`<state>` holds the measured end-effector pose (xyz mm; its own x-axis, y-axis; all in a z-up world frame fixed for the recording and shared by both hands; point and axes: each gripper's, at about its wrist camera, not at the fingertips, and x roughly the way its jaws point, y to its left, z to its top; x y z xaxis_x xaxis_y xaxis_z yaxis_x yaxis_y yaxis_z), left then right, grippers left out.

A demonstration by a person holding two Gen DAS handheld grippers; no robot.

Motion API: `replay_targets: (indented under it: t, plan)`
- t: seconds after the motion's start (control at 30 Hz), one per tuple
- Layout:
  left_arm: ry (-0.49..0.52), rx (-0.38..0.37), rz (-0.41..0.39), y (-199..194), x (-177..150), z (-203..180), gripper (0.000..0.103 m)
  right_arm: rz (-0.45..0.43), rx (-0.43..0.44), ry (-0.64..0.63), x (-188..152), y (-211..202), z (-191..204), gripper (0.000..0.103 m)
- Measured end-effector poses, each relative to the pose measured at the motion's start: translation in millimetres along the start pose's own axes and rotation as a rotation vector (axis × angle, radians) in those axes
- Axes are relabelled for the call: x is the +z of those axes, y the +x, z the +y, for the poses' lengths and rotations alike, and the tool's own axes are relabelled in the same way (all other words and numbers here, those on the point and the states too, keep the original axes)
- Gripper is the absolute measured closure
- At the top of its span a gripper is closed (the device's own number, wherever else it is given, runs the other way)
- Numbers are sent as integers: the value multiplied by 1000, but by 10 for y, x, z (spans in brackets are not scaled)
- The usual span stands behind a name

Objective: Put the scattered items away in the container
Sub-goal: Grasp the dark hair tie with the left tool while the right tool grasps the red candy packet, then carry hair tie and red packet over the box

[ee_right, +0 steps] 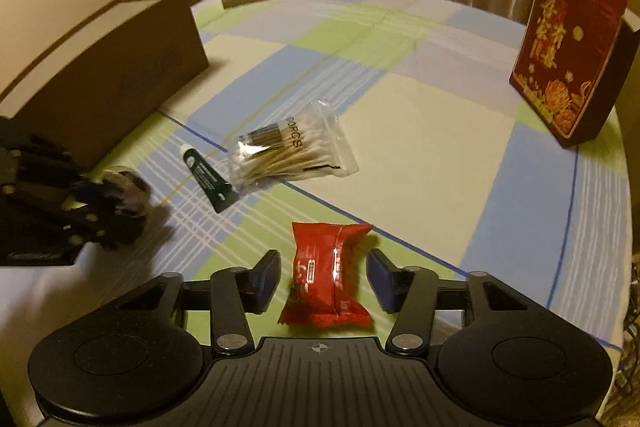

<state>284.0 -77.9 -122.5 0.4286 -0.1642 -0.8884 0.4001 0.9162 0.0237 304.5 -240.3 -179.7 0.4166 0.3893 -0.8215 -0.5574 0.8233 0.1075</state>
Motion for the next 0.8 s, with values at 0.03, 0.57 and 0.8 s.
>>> replay_targets:
  t: [0.03,0.57,0.8]
  plan:
    - [-3,1,-1,-11,-12,0,86,2,-16,1,1,29,0,48]
    - [-10,-20,-92,-611,-284,-27,86,-4,115,32,-80,-532,420,72]
    - [-33,-7,-178,-1157,-457,188,86,-20,168,-15,59,-694,842,72]
